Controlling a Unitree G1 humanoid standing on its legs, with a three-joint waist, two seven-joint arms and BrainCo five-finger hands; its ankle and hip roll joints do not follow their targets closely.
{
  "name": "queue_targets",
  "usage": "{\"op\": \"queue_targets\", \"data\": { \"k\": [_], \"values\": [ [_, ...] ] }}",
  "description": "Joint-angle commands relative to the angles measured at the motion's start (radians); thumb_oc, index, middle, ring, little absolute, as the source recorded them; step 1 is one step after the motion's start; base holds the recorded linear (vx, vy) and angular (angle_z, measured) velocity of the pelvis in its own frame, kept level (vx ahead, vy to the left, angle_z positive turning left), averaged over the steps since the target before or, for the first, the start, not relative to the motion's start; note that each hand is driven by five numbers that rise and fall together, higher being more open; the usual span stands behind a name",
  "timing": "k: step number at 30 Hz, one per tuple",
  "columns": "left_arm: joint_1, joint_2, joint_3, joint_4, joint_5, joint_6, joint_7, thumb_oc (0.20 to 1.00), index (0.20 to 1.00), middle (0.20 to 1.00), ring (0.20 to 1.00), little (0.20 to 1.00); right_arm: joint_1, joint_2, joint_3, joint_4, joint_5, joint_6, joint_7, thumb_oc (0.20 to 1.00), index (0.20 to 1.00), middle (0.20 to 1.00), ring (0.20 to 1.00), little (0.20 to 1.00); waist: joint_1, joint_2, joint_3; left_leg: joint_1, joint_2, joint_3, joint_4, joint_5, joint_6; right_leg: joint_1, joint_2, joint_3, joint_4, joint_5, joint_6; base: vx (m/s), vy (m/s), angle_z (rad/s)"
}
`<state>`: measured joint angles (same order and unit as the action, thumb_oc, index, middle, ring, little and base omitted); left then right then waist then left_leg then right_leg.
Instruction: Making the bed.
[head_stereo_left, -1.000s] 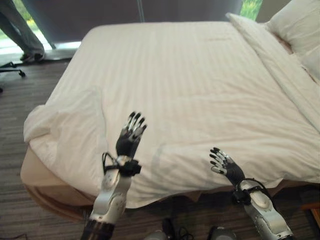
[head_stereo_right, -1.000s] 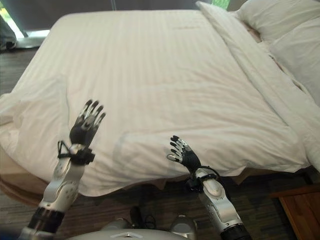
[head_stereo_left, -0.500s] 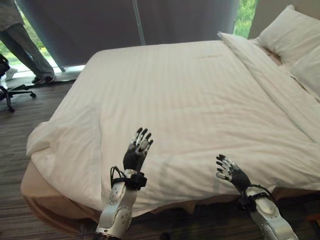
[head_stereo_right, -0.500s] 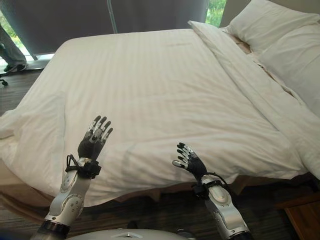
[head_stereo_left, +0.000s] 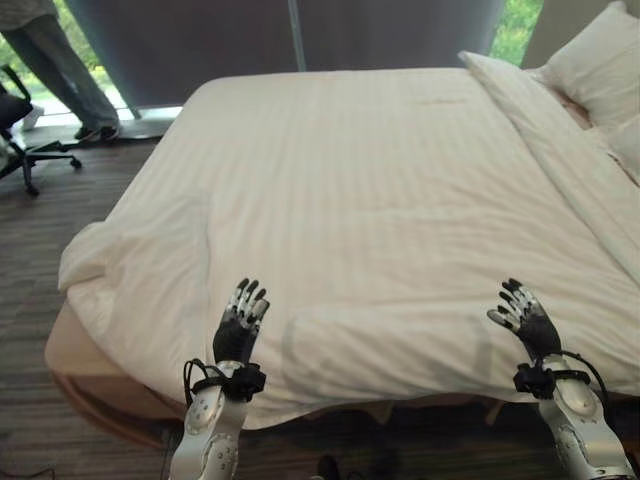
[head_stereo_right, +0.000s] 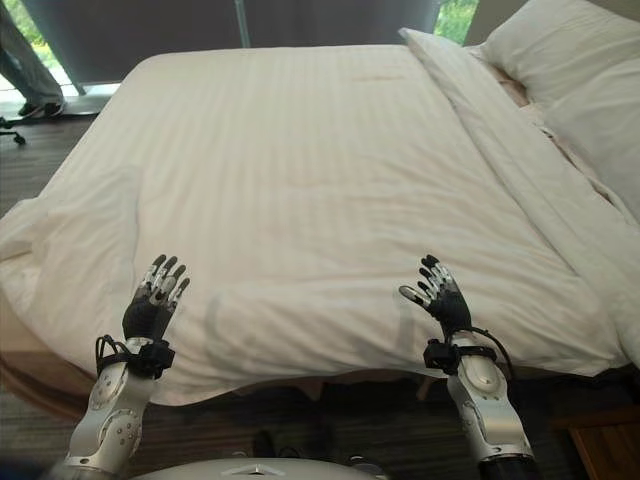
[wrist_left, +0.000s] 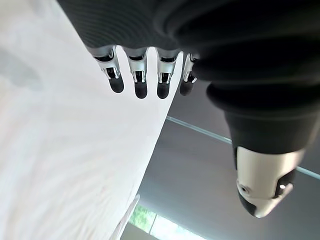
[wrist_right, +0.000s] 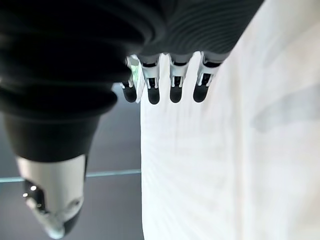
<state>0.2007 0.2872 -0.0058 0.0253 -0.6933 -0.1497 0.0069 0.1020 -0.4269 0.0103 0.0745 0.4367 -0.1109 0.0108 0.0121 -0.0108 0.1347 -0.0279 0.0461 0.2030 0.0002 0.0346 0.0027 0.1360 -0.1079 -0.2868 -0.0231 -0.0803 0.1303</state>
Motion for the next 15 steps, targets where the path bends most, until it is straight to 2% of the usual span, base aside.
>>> {"op": "queue_targets", "data": {
  "k": [1, 2, 3, 4, 5, 7, 9, 10, 11, 14, 15],
  "values": [
    [-0.004, 0.038, 0.063, -0.049, -0.003, -0.059, 0.004, 1.0, 1.0, 1.0, 1.0, 1.0, -0.177, -0.044, 0.024, -0.027, 0.025, -0.077, 0.017, 1.0, 1.0, 1.0, 1.0, 1.0, 0.068, -0.032, 0.082, -0.021, 0.026, -0.176, 0.164, 0.039, -0.127, -0.102, 0.006, 0.035, 0.022, 0.076, -0.038, -0.21, -0.128, 0.53],
    [0.007, 0.032, 0.06, -0.049, -0.018, -0.059, -0.005, 1.0, 1.0, 1.0, 1.0, 1.0, -0.209, -0.051, 0.048, -0.019, 0.036, -0.072, 0.026, 1.0, 1.0, 1.0, 1.0, 1.0, 0.091, -0.04, 0.088, -0.033, 0.015, -0.214, 0.21, 0.044, -0.139, -0.119, 0.0, 0.035, 0.026, 0.085, -0.04, -0.12, -0.063, 0.28],
    [0.007, 0.031, 0.061, -0.049, -0.018, -0.059, -0.006, 1.0, 1.0, 1.0, 1.0, 1.0, -0.211, -0.051, 0.049, -0.017, 0.037, -0.072, 0.026, 1.0, 1.0, 1.0, 1.0, 1.0, 0.091, -0.039, 0.088, -0.037, 0.015, -0.215, 0.216, 0.041, -0.139, -0.121, 0.001, 0.035, 0.027, 0.084, -0.04, -0.12, -0.096, -0.18],
    [0.02, 0.023, 0.06, -0.052, -0.03, -0.052, -0.015, 1.0, 1.0, 1.0, 1.0, 1.0, -0.224, -0.056, 0.061, -0.008, 0.039, -0.066, 0.029, 1.0, 1.0, 1.0, 1.0, 1.0, 0.106, -0.057, 0.097, -0.04, 0.031, -0.206, 0.325, 0.023, -0.139, -0.128, -0.013, 0.031, 0.023, 0.095, -0.044, -0.13, -0.118, -0.46],
    [0.038, 0.01, 0.057, -0.055, -0.035, -0.036, -0.029, 1.0, 1.0, 1.0, 1.0, 1.0, -0.226, -0.054, 0.069, -0.005, 0.04, -0.059, 0.033, 1.0, 1.0, 1.0, 1.0, 1.0, 0.103, -0.075, 0.088, -0.013, 0.087, -0.176, 0.463, 0.025, -0.122, -0.135, -0.021, 0.013, -0.002, 0.111, -0.049, -0.15, -0.14, -0.42],
    [0.036, 0.018, 0.04, -0.053, -0.025, -0.024, -0.04, 1.0, 1.0, 1.0, 1.0, 1.0, -0.194, -0.037, 0.058, -0.008, 0.063, -0.063, 0.024, 1.0, 1.0, 1.0, 1.0, 1.0, 0.07, -0.075, 0.069, 0.033, 0.141, -0.113, 0.509, 0.054, -0.107, -0.147, -0.017, -0.01, -0.017, 0.116, -0.057, -0.1, -0.051, -0.11],
    [0.013, 0.029, 0.017, -0.058, -0.01, -0.023, -0.044, 1.0, 1.0, 1.0, 1.0, 1.0, -0.15, -0.021, 0.049, 0.0, 0.065, -0.062, 0.015, 1.0, 1.0, 1.0, 1.0, 1.0, 0.024, -0.043, 0.047, 0.109, 0.15, -0.095, 0.446, 0.048, -0.114, -0.16, -0.012, -0.024, -0.025, 0.124, -0.052, -0.09, 0.115, 0.35],
    [-0.017, 0.038, 0.004, -0.058, -0.004, -0.026, -0.041, 1.0, 1.0, 1.0, 1.0, 1.0, -0.12, -0.016, 0.043, 0.005, 0.062, -0.061, 0.013, 1.0, 1.0, 1.0, 1.0, 1.0, -0.013, -0.017, 0.036, 0.163, 0.145, -0.083, 0.384, 0.034, -0.122, -0.172, -0.011, -0.039, -0.02, 0.132, -0.044, -0.13, 0.21, 0.95],
    [-0.039, 0.044, -0.002, -0.06, 0.002, -0.031, -0.04, 1.0, 1.0, 1.0, 1.0, 1.0, -0.108, -0.014, 0.041, 0.006, 0.053, -0.056, 0.014, 1.0, 1.0, 1.0, 1.0, 1.0, -0.033, -0.002, 0.027, 0.193, 0.125, -0.07, 0.33, 0.012, -0.126, -0.194, -0.014, -0.059, -0.015, 0.148, -0.034, -0.17, 0.223, 1.05],
    [-0.094, 0.049, -0.023, -0.06, 0.009, -0.038, -0.046, 1.0, 1.0, 1.0, 1.0, 1.0, -0.055, -0.011, 0.012, 0.01, 0.044, -0.052, 0.018, 1.0, 1.0, 1.0, 1.0, 1.0, -0.069, 0.028, 0.015, 0.252, 0.071, 0.001, 0.091, -0.108, -0.097, -0.247, -0.026, -0.075, 0.013, 0.175, -0.005, -0.22, 0.288, 0.27],
    [-0.128, 0.059, -0.047, -0.057, 0.028, -0.038, -0.05, 1.0, 1.0, 1.0, 1.0, 1.0, -0.029, -0.001, -0.012, 0.019, 0.025, -0.05, 0.008, 1.0, 1.0, 1.0, 1.0, 1.0, -0.086, 0.03, 0.016, 0.268, 0.042, 0.027, -0.004, -0.148, -0.074, -0.285, -0.045, -0.064, 0.022, 0.214, 0.021, -0.32, 0.364, -0.12]
  ]
}}
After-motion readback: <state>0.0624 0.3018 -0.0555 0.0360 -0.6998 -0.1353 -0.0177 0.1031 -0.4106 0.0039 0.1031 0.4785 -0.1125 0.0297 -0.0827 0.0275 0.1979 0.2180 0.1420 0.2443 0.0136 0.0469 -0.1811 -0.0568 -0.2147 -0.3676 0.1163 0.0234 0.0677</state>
